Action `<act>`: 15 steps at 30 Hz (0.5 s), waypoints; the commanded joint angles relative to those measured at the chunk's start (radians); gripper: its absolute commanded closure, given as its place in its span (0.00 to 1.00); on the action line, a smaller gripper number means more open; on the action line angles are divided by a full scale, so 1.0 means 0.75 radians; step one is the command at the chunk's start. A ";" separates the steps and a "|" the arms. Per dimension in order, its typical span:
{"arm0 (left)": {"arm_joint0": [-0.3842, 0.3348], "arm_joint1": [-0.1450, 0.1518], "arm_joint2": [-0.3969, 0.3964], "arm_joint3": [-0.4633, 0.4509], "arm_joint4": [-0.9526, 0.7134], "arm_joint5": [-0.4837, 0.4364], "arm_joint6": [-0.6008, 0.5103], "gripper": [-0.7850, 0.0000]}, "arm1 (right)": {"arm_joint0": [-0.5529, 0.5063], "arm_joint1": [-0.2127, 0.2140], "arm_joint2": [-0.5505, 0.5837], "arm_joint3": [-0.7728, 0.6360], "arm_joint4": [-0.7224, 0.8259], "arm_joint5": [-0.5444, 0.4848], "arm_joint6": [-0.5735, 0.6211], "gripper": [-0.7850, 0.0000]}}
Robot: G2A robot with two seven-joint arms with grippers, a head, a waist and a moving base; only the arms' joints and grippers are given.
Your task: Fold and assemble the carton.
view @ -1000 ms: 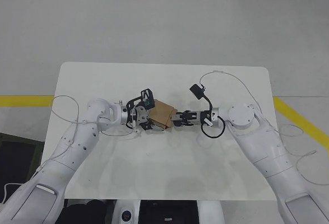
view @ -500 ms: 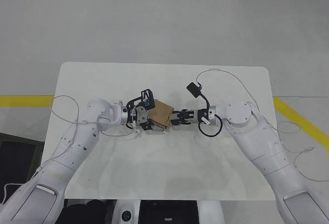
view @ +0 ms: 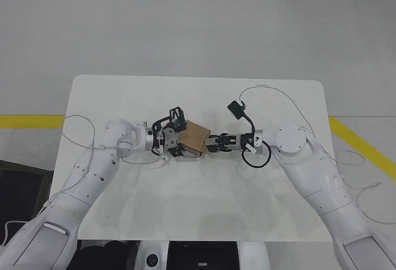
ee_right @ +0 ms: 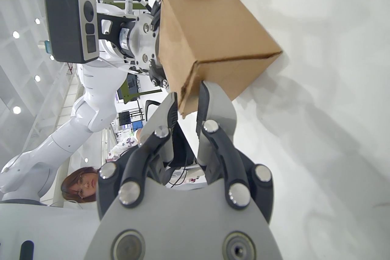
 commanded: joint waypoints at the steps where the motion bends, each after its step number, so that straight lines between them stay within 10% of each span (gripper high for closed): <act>1: -0.001 0.000 0.000 -0.001 -0.002 0.001 -0.001 0.00 | -0.014 0.005 0.012 -0.012 -0.001 0.003 0.004 0.83; 6: -0.003 -0.001 0.000 -0.002 -0.008 0.003 -0.005 0.00 | -0.044 0.013 0.024 -0.045 -0.004 0.022 0.022 1.00; 15: -0.004 -0.002 0.003 -0.004 -0.008 -0.001 -0.008 0.00 | -0.006 -0.006 -0.037 -0.016 0.015 0.028 0.035 1.00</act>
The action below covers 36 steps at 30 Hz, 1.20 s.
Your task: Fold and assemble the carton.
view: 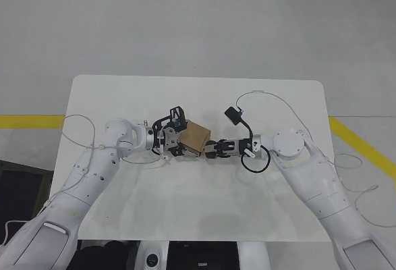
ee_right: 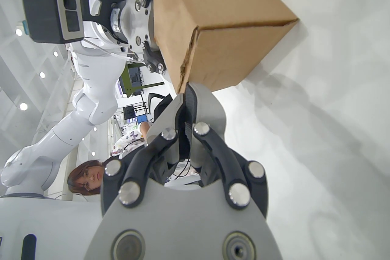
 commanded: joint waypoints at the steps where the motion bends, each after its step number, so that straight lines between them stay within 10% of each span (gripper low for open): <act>1: 0.000 0.000 0.000 0.000 -0.001 0.000 -0.001 0.00 | 0.012 -0.004 -0.011 0.010 0.004 -0.003 0.002 1.00; 18: -0.007 0.004 -0.027 0.019 -0.056 -0.001 -0.007 0.00 | 0.038 -0.010 -0.013 0.044 0.014 -0.039 0.005 1.00; 27: -0.021 0.027 -0.075 0.007 -0.218 -0.025 -0.110 0.00 | -0.052 0.032 0.112 -0.021 -0.020 -0.139 -0.017 0.82; 32: -0.004 0.056 -0.100 -0.043 -0.340 -0.025 -0.183 0.00 | -0.075 0.046 0.159 -0.034 -0.078 -0.343 -0.078 0.57; 34: 0.002 0.066 -0.117 -0.049 -0.400 -0.025 -0.194 0.00 | -0.076 0.046 0.167 -0.017 -0.102 -0.448 -0.128 0.38; 35: 0.005 0.071 -0.126 -0.049 -0.442 -0.025 -0.201 0.00 | -0.077 0.047 0.174 -0.006 -0.115 -0.495 -0.161 0.04; 36: 0.005 0.075 -0.136 -0.049 -0.494 -0.025 -0.210 0.00 | -0.080 0.048 0.186 0.005 -0.130 -0.545 -0.200 0.00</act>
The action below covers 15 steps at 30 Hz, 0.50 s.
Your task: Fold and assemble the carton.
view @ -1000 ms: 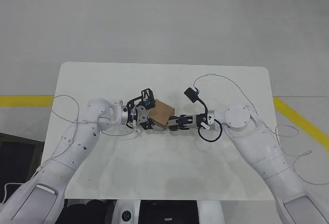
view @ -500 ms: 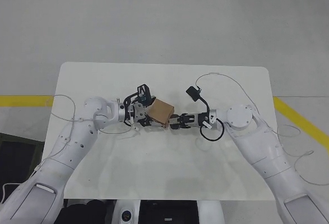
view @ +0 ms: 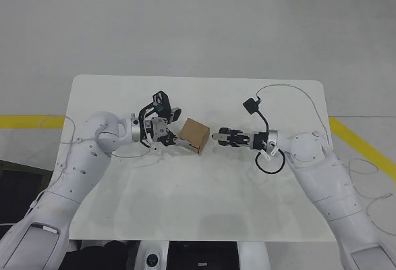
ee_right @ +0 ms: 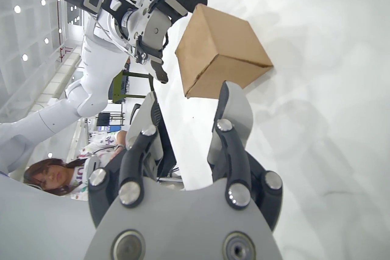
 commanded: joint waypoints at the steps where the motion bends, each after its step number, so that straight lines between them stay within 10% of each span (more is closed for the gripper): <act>1: -0.003 0.008 -0.018 -0.001 -0.089 0.000 -0.024 0.00 | -0.006 0.002 0.018 0.020 -0.029 -0.082 -0.065 0.00; 15: -0.038 0.063 -0.218 0.002 -0.418 0.132 -0.117 0.00 | -0.082 0.058 0.276 0.008 -0.361 -0.396 -0.463 0.00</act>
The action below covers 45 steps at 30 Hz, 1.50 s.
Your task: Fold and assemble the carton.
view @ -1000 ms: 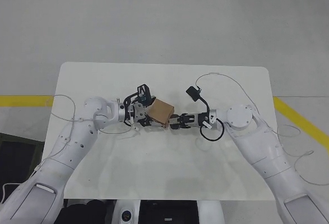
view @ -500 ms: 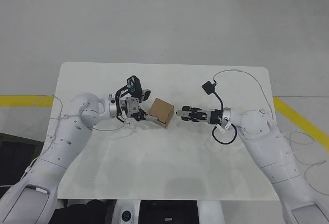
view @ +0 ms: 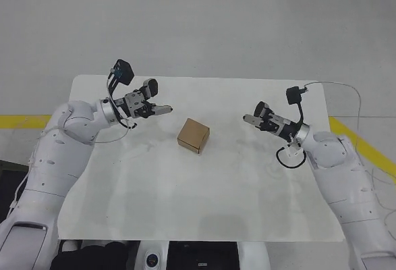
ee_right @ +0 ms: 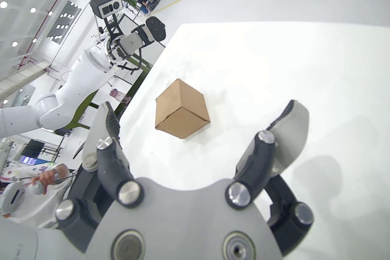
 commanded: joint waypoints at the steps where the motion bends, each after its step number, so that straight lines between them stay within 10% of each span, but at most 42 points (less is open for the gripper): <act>1: -0.001 0.004 -0.026 -0.006 0.001 0.017 0.025 0.00 | -0.001 0.005 0.026 -0.008 -0.057 -0.005 -0.045 0.00; 18: 0.029 0.045 -0.210 -0.114 0.152 0.036 0.184 0.00 | 0.030 0.052 0.234 -0.159 -0.341 0.076 -0.195 0.00; 45: 0.028 0.046 -0.213 -0.116 0.151 0.032 0.187 0.00 | 0.031 0.057 0.244 -0.183 -0.330 0.093 -0.170 0.00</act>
